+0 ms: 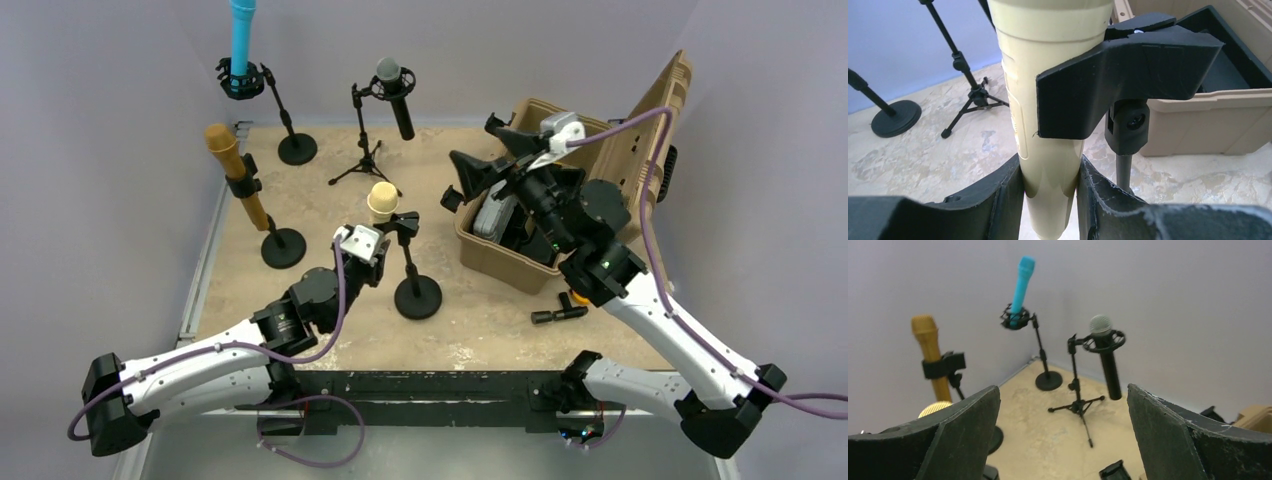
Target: Remove the microphone from the stand
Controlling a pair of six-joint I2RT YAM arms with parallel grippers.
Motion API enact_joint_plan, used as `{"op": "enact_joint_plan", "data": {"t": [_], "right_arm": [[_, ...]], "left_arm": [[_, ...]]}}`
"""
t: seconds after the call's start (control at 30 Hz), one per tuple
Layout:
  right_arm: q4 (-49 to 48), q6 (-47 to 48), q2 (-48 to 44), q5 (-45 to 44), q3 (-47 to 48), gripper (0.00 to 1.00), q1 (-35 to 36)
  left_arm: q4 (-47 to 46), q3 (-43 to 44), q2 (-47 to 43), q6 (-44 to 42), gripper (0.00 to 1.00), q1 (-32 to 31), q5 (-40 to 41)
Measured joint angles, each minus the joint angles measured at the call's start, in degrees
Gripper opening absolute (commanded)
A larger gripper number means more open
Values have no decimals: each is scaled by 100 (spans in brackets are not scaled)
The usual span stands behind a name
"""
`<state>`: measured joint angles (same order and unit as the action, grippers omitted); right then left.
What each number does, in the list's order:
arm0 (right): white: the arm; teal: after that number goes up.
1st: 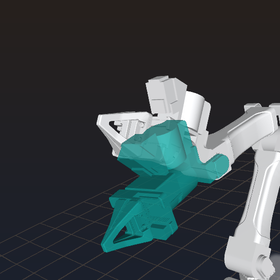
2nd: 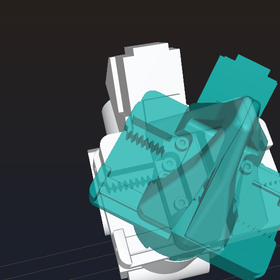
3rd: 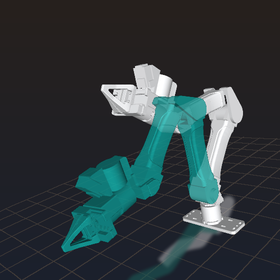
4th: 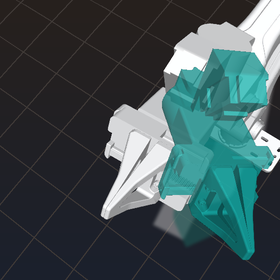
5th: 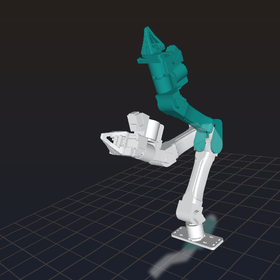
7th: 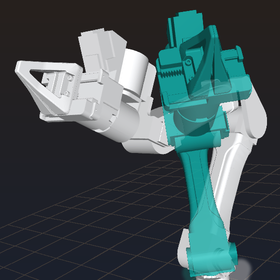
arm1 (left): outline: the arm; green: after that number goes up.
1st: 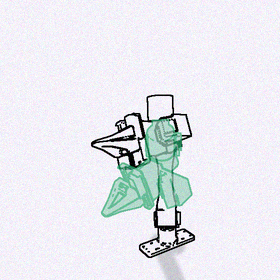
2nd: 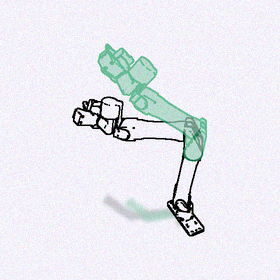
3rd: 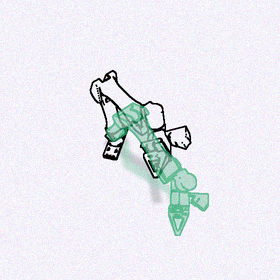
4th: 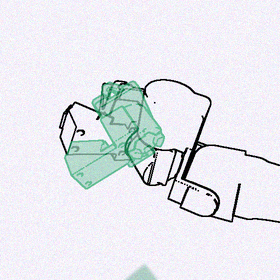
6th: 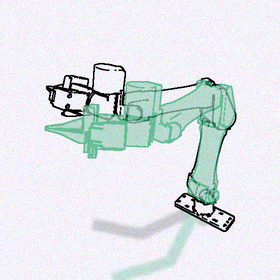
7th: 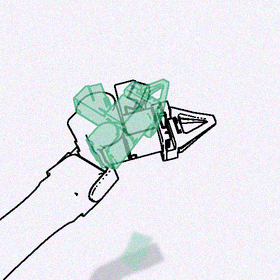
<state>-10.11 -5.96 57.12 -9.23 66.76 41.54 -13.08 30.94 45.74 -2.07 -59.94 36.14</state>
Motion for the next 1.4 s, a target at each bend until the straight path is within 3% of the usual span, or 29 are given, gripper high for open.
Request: {"op": "enact_joint_plan", "data": {"t": [0.43, 0.47, 0.63, 0.83, 1.17, 1.4], "right_arm": [[-487, 520, 186, 1886, -470, 97, 439], [-483, 588, 186, 2013, -518, 96, 444], [-339, 846, 249, 2347, -573, 94, 459], [-153, 949, 262, 2302, -584, 94, 474], [-63, 798, 46, 1947, -997, 94, 533], [-133, 529, -153, 1727, -1102, 94, 533]], "left_arm": [[293, -11, -195, 109, 0, -4, -26], [286, -9, -179, 131, 4, -4, -52], [291, 46, -96, 247, 50, -4, -166], [560, 138, -125, 474, 83, -11, -264], [1829, 750, -1169, 815, 95, -9, -1167], [2284, 2135, -1047, 955, 96, -9, -1539]]}}
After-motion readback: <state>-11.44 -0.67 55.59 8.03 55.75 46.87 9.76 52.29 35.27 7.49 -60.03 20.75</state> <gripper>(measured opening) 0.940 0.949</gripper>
